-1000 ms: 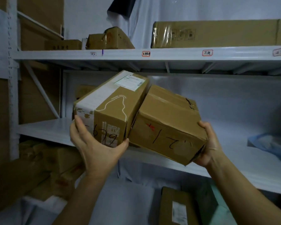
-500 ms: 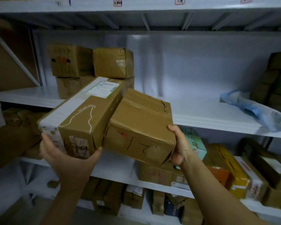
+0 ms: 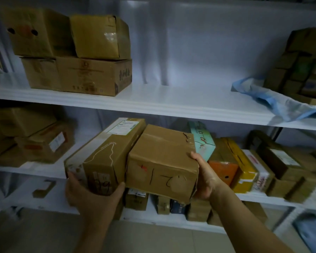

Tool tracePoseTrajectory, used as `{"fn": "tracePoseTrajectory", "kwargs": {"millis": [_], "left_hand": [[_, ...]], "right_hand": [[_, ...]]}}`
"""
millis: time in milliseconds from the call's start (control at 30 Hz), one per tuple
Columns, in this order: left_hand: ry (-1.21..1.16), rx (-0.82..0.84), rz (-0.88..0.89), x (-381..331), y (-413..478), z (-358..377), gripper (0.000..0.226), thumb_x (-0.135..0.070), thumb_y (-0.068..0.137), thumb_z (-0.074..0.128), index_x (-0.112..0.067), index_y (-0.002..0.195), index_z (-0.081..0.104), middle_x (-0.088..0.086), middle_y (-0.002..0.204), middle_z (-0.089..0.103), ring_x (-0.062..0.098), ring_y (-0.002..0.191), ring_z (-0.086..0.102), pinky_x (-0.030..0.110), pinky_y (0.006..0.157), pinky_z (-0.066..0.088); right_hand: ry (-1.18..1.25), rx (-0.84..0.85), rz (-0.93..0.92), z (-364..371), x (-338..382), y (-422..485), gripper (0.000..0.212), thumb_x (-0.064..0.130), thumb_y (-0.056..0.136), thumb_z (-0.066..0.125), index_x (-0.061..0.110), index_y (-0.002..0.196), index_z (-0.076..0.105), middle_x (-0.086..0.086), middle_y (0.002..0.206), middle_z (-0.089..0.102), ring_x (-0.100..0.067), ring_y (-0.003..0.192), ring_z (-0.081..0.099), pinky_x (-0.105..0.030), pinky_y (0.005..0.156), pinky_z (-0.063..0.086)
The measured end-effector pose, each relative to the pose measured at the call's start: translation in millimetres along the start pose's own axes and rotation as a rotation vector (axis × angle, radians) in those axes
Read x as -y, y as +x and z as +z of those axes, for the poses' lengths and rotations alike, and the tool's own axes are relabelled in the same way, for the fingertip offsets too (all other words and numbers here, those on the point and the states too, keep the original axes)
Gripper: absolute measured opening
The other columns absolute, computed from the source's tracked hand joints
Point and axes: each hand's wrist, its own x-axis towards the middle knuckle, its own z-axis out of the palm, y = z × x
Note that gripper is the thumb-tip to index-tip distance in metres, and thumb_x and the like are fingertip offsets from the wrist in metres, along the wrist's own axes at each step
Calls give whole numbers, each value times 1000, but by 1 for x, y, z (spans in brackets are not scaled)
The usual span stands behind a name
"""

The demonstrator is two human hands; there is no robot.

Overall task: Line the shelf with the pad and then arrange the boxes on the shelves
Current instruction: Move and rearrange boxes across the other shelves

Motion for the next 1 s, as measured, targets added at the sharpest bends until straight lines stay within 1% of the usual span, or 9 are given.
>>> {"fn": "tracePoseTrajectory", "kwargs": {"millis": [67, 167, 267, 400, 533, 600, 700, 833, 1000], "left_hand": [[-21, 51, -51, -6, -7, 20, 139, -15, 45, 94, -30, 149, 3, 10, 156, 17, 29, 144, 20, 46, 114, 23], [-32, 97, -60, -14, -14, 52, 136, -15, 47, 93, -28, 150, 6, 9, 156, 17, 28, 144, 19, 40, 111, 21], [-35, 133, -99, -9, -13, 93, 138, -23, 45, 94, -33, 149, 3, 5, 155, 14, 27, 144, 13, 48, 114, 21], [-25, 181, -144, 2, -3, 152, 138, -32, 44, 93, -33, 148, 3, 5, 154, 13, 31, 143, 15, 56, 112, 28], [-42, 199, -133, 4, 8, 209, 132, -32, 49, 92, -28, 149, 6, 12, 153, 13, 34, 140, 17, 52, 109, 32], [-56, 201, -127, 6, 11, 234, 132, -33, 50, 92, -26, 149, 6, 14, 152, 14, 34, 139, 18, 50, 108, 31], [-58, 209, -134, 13, 12, 271, 133, -39, 47, 91, -27, 148, 6, 15, 150, 16, 37, 138, 21, 55, 110, 32], [-48, 205, -171, 26, 4, 309, 134, -37, 47, 92, -23, 149, 6, 18, 150, 17, 39, 136, 23, 53, 111, 31], [35, 185, -127, 36, -19, 345, 139, -36, 44, 93, -18, 149, 5, 22, 149, 17, 39, 136, 22, 49, 113, 25]], "right_hand": [[-32, -43, -17, -11, 7, 1, 68, 54, 64, 69, 18, 121, 57, -22, 112, 65, -40, 102, 58, -50, 89, 45], [-35, -130, -48, -34, 13, 11, 69, 50, 59, 68, 15, 117, 59, -21, 102, 68, -39, 94, 60, -47, 82, 47], [18, -214, -90, -54, 24, 23, 62, 48, 64, 65, 13, 115, 60, -21, 97, 68, -38, 89, 61, -43, 74, 49], [90, -311, -158, -81, 46, 36, 46, 47, 72, 64, 16, 107, 61, -21, 97, 67, -38, 87, 61, -43, 75, 48], [172, -355, -237, -111, 68, 46, 27, 43, 86, 52, 18, 91, 59, -19, 88, 63, -37, 80, 56, -43, 76, 43], [230, -347, -290, -130, 72, 51, 30, 45, 84, 52, 21, 101, 60, -20, 99, 63, -37, 87, 57, -46, 78, 44], [305, -412, -352, -157, 76, 59, 47, 47, 80, 56, 28, 123, 54, -18, 117, 60, -39, 99, 57, -48, 76, 48], [331, -404, -321, -184, 86, 64, 33, 48, 83, 52, 24, 105, 57, -19, 101, 61, -37, 88, 57, -47, 73, 46], [338, -432, -289, -219, 97, 83, 34, 49, 80, 56, 25, 104, 57, -18, 104, 63, -36, 92, 58, -52, 83, 45]]}}
